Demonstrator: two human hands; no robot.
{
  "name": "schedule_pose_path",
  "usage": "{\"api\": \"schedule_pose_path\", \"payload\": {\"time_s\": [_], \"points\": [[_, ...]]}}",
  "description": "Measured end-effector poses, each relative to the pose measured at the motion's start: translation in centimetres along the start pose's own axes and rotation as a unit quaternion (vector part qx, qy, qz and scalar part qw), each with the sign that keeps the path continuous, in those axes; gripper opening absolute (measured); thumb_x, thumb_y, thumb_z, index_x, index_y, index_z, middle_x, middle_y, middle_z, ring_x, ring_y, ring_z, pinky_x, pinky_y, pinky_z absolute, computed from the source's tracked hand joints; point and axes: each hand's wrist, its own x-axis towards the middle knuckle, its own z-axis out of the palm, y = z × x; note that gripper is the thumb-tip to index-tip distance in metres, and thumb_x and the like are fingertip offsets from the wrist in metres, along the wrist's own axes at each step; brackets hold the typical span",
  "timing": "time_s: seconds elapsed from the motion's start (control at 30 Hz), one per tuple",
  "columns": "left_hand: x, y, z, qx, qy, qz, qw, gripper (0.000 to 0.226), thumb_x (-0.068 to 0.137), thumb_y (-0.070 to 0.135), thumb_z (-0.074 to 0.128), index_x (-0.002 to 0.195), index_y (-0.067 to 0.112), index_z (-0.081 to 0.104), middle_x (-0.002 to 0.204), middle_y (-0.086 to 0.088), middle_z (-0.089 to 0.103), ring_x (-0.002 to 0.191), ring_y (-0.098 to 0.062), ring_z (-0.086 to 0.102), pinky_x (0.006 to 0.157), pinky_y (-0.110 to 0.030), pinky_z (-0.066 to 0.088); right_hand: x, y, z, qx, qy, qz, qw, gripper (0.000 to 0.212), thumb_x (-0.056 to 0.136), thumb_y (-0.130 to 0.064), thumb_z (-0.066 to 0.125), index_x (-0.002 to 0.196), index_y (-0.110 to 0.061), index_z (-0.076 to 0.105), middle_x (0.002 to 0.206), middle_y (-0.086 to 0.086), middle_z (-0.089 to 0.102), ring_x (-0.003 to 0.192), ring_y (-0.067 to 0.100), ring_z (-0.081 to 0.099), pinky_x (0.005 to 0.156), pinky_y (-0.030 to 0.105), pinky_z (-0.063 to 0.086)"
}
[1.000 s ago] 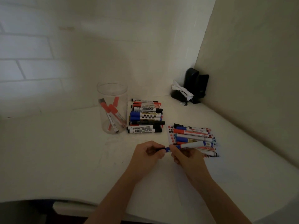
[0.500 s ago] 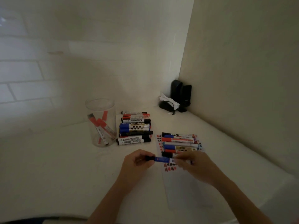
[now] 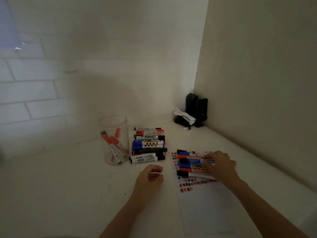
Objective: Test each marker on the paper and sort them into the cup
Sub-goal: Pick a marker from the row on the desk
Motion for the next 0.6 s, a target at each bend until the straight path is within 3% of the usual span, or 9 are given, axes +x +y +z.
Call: {"api": "schedule_pose_path", "payload": {"time_s": [0.1, 0.17, 0.23, 0.3, 0.43, 0.53, 0.6], "points": [[1.1, -0.1, -1.1, 0.079, 0.038, 0.017, 0.996, 0.023, 0.088, 0.008, 0.063, 0.1, 0.028, 0.061, 0.11, 0.011, 0.06, 0.094, 0.001, 0.059, 0.077, -0.01, 0.046, 0.0, -0.1, 0.0, 0.016, 0.041, -0.008, 0.999, 0.024, 0.09, -0.04, 0.059, 0.113, -0.037, 0.064, 0.118, -0.003, 0.055, 0.112, 0.018, 0.043, 0.091, 0.037, 0.026], [2.0, -0.4, -2.7, 0.174, 0.094, 0.049, 0.979, 0.026, 0.086, 0.007, 0.064, 0.103, 0.027, 0.061, 0.114, 0.009, 0.056, 0.101, -0.005, 0.055, 0.086, -0.013, 0.042, -0.6, -0.1, 0.0, 0.058, 0.101, -0.043, 0.992, 0.022, 0.088, -0.031, 0.064, 0.11, -0.033, 0.066, 0.113, -0.003, 0.056, 0.108, 0.018, 0.046, 0.088, 0.036, 0.025], [3.0, -0.8, -4.4, 0.284, 0.13, 0.087, 0.946, 0.031, 0.084, 0.007, 0.067, 0.111, 0.021, 0.061, 0.121, 0.001, 0.053, 0.114, -0.016, 0.049, 0.101, -0.024, 0.038, -2.0, -0.4, 0.1, 0.087, 0.153, -0.088, 0.98, 0.019, 0.084, -0.021, 0.07, 0.102, -0.027, 0.069, 0.105, -0.002, 0.058, 0.1, 0.019, 0.052, 0.085, 0.035, 0.028], [4.0, -1.3, -5.6, 0.377, 0.117, 0.105, 0.913, 0.039, 0.084, 0.011, 0.066, 0.121, 0.017, 0.058, 0.129, -0.006, 0.05, 0.121, -0.025, 0.045, 0.107, -0.036, 0.037, -3.6, -0.9, 0.4, 0.093, 0.179, -0.137, 0.97, 0.018, 0.079, -0.015, 0.075, 0.095, -0.022, 0.07, 0.1, -0.001, 0.061, 0.092, 0.017, 0.057, 0.082, 0.034, 0.036], [4.9, -1.8, -5.5, 0.448, 0.083, 0.087, 0.886, 0.041, 0.09, 0.022, 0.059, 0.129, 0.019, 0.05, 0.13, -0.005, 0.05, 0.12, -0.025, 0.048, 0.103, -0.037, 0.042, -6.5, -1.5, 1.7, 0.131, 0.136, -0.193, 0.963, 0.023, 0.077, -0.014, 0.077, 0.097, -0.023, 0.07, 0.097, -0.008, 0.062, 0.085, 0.007, 0.058, 0.079, 0.03, 0.052], [5.1, -2.2, -5.2, 0.445, 0.111, 0.101, 0.883, 0.03, 0.09, 0.023, 0.061, 0.119, 0.018, 0.059, 0.119, -0.007, 0.056, 0.111, -0.027, 0.053, 0.095, -0.04, 0.046, -7.9, -1.6, 2.3, 0.128, 0.077, -0.17, 0.974, 0.026, 0.08, -0.015, 0.074, 0.099, -0.033, 0.067, 0.092, -0.018, 0.058, 0.073, -0.006, 0.05, 0.07, 0.008, 0.041], [5.2, -2.5, -5.2, 0.434, 0.111, 0.097, 0.889, 0.023, 0.091, 0.024, 0.06, 0.113, 0.017, 0.062, 0.116, -0.006, 0.057, 0.109, -0.026, 0.053, 0.095, -0.039, 0.045, -8.5, -1.6, 2.4, 0.131, 0.051, -0.165, 0.976, 0.027, 0.08, -0.015, 0.074, 0.096, -0.035, 0.066, 0.083, -0.022, 0.055, 0.064, -0.01, 0.046, 0.059, 0.003, 0.036]]}}
